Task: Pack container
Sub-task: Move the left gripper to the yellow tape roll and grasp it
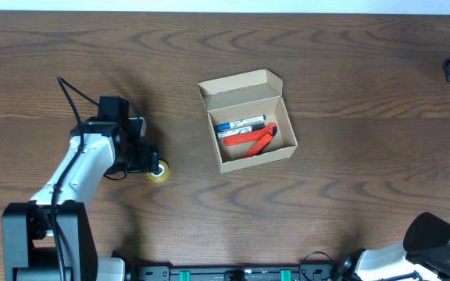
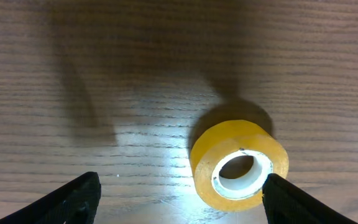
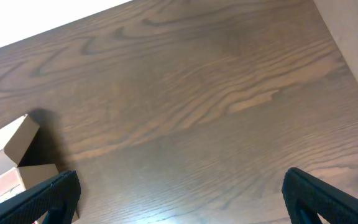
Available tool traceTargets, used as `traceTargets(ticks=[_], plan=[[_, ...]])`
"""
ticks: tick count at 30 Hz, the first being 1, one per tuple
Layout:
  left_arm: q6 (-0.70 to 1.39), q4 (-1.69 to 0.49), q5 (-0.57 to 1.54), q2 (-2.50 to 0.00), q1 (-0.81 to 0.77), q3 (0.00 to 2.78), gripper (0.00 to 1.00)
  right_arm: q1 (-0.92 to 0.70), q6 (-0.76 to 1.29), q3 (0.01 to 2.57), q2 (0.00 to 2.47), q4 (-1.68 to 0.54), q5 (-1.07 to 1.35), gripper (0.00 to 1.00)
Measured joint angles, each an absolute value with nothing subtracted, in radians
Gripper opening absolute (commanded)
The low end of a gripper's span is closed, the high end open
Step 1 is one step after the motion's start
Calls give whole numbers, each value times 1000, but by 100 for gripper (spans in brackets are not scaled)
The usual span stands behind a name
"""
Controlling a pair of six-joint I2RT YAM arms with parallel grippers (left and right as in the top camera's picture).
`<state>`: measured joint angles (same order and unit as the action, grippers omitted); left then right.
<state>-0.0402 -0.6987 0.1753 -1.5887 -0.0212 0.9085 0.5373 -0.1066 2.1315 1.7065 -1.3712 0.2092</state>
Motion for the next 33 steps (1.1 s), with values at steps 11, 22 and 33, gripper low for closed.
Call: traceTargets(ticks=[11, 22, 33], plan=[[-40, -649, 164, -1589, -21, 833, 85, 537, -107, 2131, 1707, -1372, 210, 99], [-26, -550, 151, -1583, -21, 768, 85, 537, -107, 2131, 1707, -1374, 210, 99], [-21, -505, 143, -1575, -21, 747, 18, 537, -107, 2131, 1707, -1375, 210, 99]])
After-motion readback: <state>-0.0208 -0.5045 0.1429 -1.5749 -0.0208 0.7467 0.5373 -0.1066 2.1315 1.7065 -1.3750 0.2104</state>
